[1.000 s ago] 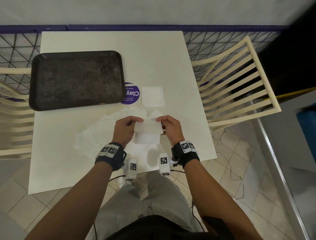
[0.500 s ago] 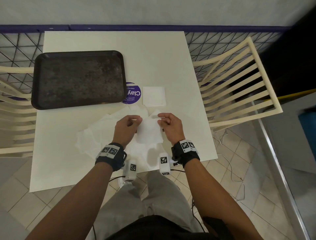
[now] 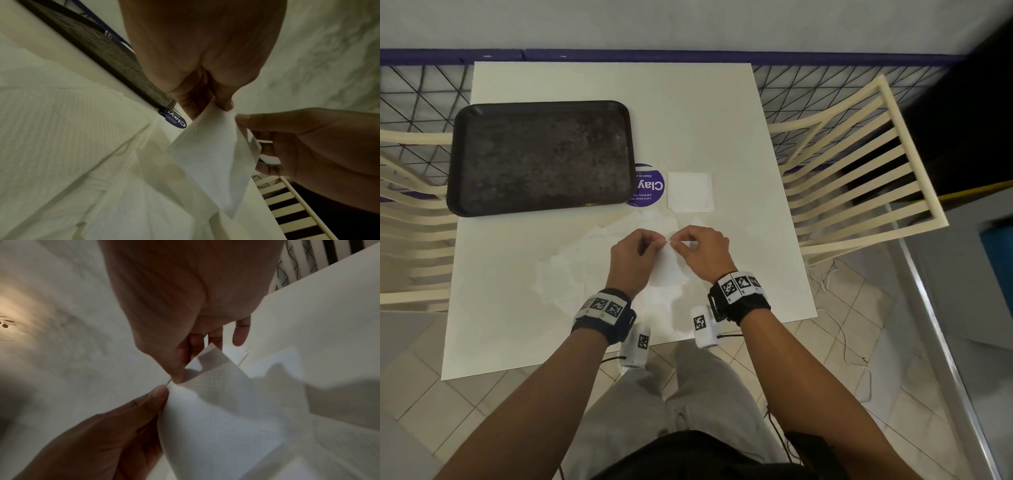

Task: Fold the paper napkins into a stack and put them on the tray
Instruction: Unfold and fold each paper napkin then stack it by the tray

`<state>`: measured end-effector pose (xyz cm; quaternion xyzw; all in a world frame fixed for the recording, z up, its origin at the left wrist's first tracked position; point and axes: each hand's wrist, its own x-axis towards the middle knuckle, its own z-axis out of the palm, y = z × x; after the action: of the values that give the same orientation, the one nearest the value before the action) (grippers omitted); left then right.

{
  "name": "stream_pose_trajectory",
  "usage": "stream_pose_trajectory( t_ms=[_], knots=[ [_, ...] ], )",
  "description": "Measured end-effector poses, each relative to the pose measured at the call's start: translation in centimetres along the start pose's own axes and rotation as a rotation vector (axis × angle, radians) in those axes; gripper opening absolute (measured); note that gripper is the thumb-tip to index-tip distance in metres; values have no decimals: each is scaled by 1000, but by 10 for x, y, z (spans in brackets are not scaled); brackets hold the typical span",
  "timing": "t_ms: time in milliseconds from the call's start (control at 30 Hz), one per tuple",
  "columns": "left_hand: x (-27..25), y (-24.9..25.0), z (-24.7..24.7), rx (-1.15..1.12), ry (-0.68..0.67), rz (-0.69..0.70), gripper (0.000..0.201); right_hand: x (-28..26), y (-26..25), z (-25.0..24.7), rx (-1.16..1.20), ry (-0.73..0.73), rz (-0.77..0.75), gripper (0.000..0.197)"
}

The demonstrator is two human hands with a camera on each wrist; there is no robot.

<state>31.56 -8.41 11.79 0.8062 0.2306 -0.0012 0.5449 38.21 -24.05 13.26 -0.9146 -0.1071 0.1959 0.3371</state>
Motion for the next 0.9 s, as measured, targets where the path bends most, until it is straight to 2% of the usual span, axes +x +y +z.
stream_pose_trajectory(
  t_ms=[200, 433, 500, 600, 733, 867, 900],
  knots=[
    [-4, -4, -5, -20, 62, 58, 5, 2, 18, -13, 234, 51, 121, 12],
    [-7, -3, -1, 44, 60, 76, 4, -3, 13, -14, 451, 112, 150, 4],
    [-7, -4, -1, 46, 75, 84, 5, -6, 11, -10, 495, 103, 184, 12],
    [-5, -4, -2, 48, 87, 58, 8, -13, 9, -7, 467, 14, 249, 23],
    [1, -4, -2, 67, 92, 36, 12, -20, 10, 2, 359, -41, 238, 6],
    [8, -6, 0, 52, 83, -10, 18, -9, 12, 4, 367, -33, 239, 1],
    [10, -7, 1, 41, 69, -37, 22, -1, 12, 1, 357, -19, 244, 6]
  ],
)
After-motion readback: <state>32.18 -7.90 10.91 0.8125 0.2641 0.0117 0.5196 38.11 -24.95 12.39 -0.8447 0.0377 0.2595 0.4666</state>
